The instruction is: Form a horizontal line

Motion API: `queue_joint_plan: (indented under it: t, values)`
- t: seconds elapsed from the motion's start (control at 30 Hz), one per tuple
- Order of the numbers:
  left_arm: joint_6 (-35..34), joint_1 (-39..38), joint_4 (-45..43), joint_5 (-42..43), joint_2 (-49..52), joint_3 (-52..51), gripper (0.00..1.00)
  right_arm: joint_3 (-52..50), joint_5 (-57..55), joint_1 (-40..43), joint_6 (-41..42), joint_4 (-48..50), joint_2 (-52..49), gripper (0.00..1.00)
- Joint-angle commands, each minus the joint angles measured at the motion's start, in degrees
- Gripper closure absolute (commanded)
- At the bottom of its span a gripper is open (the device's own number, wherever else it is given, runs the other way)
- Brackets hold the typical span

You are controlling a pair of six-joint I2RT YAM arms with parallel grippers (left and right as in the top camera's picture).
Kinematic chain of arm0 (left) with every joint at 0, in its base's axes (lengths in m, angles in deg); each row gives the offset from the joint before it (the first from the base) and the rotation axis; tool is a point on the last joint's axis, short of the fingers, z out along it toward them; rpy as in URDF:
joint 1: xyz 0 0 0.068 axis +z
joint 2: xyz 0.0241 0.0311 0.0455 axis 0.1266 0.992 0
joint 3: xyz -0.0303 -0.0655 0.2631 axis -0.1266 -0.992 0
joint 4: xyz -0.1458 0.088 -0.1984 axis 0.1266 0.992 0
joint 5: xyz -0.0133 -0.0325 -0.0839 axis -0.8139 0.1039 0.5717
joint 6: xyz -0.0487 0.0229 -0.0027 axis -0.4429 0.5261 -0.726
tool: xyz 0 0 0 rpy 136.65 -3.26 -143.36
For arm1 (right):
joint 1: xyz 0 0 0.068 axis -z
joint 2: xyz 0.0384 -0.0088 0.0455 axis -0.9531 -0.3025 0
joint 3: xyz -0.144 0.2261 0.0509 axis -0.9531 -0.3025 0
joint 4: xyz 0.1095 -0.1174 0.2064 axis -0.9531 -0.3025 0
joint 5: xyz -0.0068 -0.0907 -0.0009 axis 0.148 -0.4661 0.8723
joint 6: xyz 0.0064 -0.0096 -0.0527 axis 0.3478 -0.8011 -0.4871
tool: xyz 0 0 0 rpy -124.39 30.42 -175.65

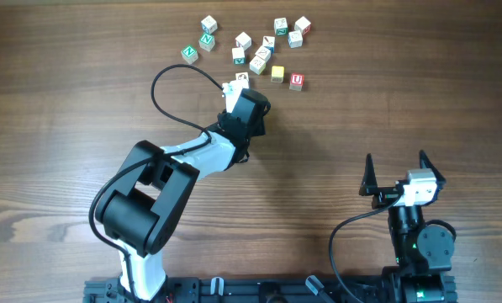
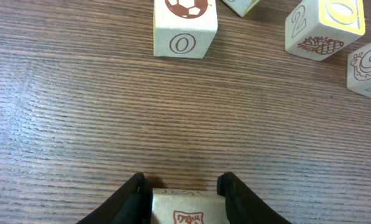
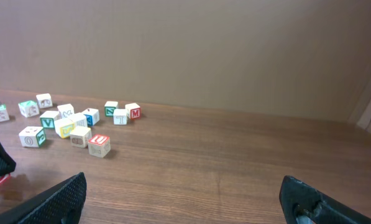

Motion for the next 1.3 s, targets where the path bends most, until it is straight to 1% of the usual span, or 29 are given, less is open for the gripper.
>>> queue_joint_plan:
  t: [0.0,0.1,0.23,0.3,0.37,0.5,0.6,0.87,1.07,1.27]
  values:
    - [2.93,0.04,-0.70,-1.84,1.09,-0.39,0.54,-0.04,0.90,-0.15,-0.50,0.15,0.50,0.00]
    - [3.08,0.02,-1.36,-1.79,1.07,-0.24,0.42,-0.04,0.92,-0.17,-0.52,0.15,0.50,0.00]
    - [3.08,-0.07,-2.54,-1.42,0.66,-0.20,0.30,-0.04,0.90,-0.15,-0.50,0.15,0.50,0.00]
    - [3.08,-0.13,-2.25,-1.05,-0.28,-0.20,0.27,-0.04,0.90,-0.15,-0.48,0.13,0.50,0.00]
    - [3.08,-0.13,-1.40,-0.35,-1.75,-0.20,0.15,-0.04,0.90,-0.15,-0.50,0.15,0.50,0.00]
    - [3.08,-0.13,1.86,-0.09,-6.47,-0.20,0.01,-0.04,0.92,-0.15,-0.50,0.15,0.50,0.00]
    - [3.17,-0.11,6.71,-0.11,-12.37,-0.20,0.00,-0.04,0.92,-0.15,-0.48,0.15,0.50,0.00]
    - [3.54,-0.07,17.79,-0.13,-23.85,-0.20,0.00,-0.04,0.90,-0.15,-0.48,0.15,0.50,0.00]
    - [6.69,-0.07,21.11,-0.26,-28.28,-0.20,0.00,-0.04,0.90,-0.52,-0.50,0.15,0.50,0.00]
    - [6.97,-0.04,24.17,-6.43,-29.42,-0.20,0.00,-0.04,0.90,-0.55,-0.50,0.15,0.50,0.00]
